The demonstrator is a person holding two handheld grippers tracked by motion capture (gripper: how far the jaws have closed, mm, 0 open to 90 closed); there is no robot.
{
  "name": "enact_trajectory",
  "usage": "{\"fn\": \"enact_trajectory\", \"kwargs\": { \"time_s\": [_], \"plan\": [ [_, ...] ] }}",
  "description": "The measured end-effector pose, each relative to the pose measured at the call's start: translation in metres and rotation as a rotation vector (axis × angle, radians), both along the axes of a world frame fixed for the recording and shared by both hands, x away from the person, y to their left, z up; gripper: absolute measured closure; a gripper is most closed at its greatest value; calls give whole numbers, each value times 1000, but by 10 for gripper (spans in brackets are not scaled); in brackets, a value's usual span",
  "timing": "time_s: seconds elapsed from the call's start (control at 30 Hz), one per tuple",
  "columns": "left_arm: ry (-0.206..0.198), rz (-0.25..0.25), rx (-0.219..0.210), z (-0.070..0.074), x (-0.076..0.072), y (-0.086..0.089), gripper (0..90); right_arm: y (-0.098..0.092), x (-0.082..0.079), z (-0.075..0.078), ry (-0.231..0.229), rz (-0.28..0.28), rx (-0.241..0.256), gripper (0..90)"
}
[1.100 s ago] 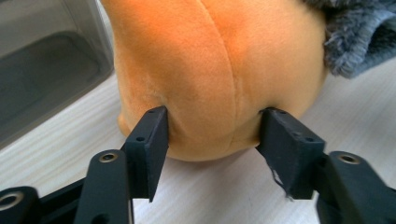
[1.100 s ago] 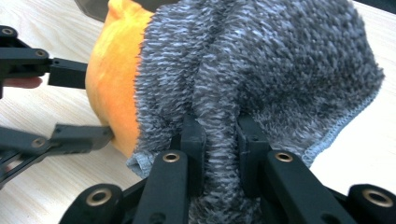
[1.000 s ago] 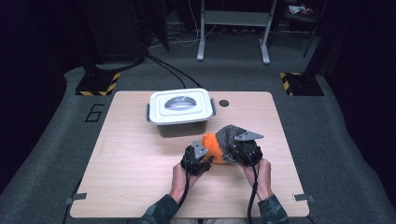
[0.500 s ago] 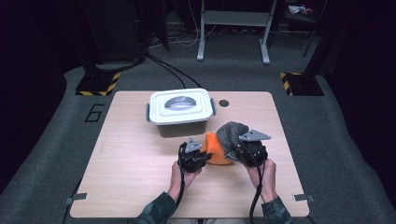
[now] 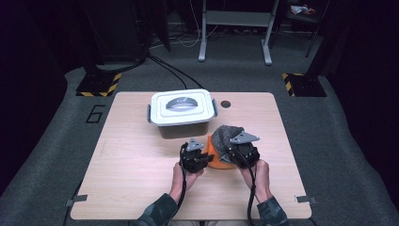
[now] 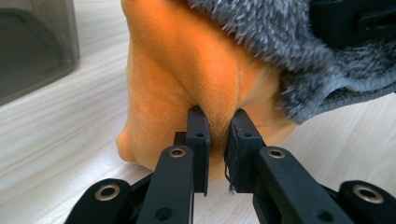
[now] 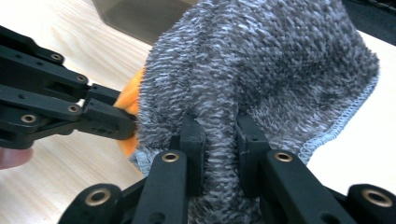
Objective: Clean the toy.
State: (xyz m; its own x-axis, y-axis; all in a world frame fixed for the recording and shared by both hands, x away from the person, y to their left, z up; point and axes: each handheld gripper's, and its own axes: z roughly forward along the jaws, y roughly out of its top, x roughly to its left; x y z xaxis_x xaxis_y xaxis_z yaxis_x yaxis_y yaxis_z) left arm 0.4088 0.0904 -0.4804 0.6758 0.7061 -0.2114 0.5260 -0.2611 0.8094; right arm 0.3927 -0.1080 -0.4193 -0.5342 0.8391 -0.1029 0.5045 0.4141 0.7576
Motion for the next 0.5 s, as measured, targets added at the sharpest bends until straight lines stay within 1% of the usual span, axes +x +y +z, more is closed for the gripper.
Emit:
{"fn": "enact_trajectory", "kwargs": {
  "time_s": [0.03,0.1,0.13,0.17,0.2,0.33,0.5],
  "plan": [
    [-7,2,4,0,0,-1,809,-1,1,0,2,-2,-4,765],
    [-1,4,6,0,1,-1,807,-4,2,-1,0,-10,-2,765],
    [-5,10,6,0,2,-1,806,-5,2,-1,-3,-6,-9,765],
    [-3,10,8,-1,2,-1,804,-8,3,-2,2,-21,-4,765],
    [0,10,14,0,2,0,804,-11,3,-3,1,-23,-6,764],
    [-7,16,25,-1,3,-1,801,-22,6,-7,21,-66,5,764],
    [-1,19,16,-2,4,0,801,-38,12,-18,50,-113,6,764]
  ]
}}
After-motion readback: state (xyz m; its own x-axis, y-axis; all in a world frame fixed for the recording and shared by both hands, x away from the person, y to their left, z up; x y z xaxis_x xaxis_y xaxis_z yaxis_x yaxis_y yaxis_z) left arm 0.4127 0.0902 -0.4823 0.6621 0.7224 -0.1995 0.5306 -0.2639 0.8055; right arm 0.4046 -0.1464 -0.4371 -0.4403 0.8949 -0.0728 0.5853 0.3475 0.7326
